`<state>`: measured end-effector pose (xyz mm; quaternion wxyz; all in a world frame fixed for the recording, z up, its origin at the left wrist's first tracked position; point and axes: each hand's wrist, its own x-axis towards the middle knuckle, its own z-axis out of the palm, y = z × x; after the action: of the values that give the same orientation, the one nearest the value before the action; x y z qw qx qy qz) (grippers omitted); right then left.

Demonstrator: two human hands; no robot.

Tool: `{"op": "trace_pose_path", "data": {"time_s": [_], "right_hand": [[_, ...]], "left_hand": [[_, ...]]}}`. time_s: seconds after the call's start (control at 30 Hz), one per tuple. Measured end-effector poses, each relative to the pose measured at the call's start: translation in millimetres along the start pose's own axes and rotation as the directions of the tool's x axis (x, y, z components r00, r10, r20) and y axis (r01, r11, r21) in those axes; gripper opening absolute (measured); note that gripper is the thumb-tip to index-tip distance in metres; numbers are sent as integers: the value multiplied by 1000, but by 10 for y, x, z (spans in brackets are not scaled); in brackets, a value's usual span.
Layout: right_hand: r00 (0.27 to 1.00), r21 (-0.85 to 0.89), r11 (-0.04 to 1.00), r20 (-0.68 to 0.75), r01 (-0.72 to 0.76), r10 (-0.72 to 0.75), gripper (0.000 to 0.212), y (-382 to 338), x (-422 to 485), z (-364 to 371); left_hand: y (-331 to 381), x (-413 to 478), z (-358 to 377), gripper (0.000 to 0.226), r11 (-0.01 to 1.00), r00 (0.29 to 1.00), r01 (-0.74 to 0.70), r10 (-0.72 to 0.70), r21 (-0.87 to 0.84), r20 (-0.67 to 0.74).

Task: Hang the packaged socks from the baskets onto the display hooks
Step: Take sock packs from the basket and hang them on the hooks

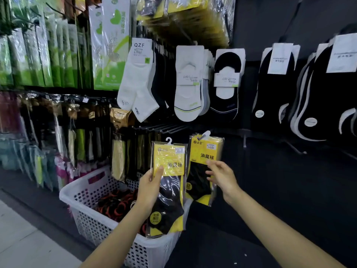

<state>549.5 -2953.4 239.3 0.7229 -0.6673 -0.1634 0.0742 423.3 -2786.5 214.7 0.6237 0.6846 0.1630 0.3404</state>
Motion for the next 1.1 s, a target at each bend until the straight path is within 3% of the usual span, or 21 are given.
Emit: {"op": "trace_pose_path", "data": {"time_s": [0.13,0.2,0.33,0.47,0.57,1.1], "right_hand": [[971,-34,999,238,-9,17,21,-86,-213,74],[961,-22,1000,278,-12,17,19,-91,-291,73],[978,48,998,200,48,-56,7,-97,-373,-13],[987,78,988,87,132,-139,9,-194,-357,-136],[987,93,983,28,156,-159,10,-286,-293,-194],[990,29,989,17,143,-143,7,-216,-49,64]], "left_hand": [[47,-130,211,16,997,993,29,-19,-77,117],[90,-187,294,18,992,981,83,-64,-98,183],[192,-233,385,22,986,965,114,-81,-120,249],[298,-207,422,28,991,963,101,-75,-87,258],[340,-162,439,21,994,961,77,-54,-75,272],[168,9,478,36,998,985,20,-11,-52,170]]}}
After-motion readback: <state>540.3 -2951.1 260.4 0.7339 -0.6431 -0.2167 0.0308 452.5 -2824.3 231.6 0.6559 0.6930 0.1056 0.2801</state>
